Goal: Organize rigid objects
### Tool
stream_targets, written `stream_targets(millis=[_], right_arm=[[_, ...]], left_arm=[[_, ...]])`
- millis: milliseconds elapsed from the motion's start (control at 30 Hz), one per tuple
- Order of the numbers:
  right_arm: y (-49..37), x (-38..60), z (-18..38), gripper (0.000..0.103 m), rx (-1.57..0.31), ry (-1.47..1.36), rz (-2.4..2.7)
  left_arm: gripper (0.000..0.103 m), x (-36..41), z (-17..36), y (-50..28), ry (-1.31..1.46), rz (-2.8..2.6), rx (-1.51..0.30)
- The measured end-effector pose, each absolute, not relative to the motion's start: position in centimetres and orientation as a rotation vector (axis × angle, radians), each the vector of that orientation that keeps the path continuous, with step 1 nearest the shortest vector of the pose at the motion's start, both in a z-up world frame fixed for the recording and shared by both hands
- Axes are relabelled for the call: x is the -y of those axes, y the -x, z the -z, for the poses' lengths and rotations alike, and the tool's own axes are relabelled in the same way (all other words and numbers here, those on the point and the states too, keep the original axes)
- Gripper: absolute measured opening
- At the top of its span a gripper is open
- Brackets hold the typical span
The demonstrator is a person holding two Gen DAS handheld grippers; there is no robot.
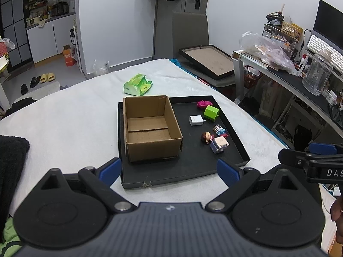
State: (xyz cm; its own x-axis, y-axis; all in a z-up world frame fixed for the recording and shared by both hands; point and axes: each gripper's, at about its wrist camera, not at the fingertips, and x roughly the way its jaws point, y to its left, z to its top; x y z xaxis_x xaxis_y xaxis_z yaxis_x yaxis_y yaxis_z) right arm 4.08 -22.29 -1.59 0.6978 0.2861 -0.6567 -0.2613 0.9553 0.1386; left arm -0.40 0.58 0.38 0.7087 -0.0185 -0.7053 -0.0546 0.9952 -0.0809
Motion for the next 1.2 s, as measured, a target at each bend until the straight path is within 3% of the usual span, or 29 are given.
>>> stream_targets(millis=[1200], right_arm=[[-11.0, 23.3, 7.9, 0.103, -0.809, -0.118, -0.273]], left_arm=[[0.095, -4.2, 5.0, -6.7, 0.153, -0.094, -0.886]])
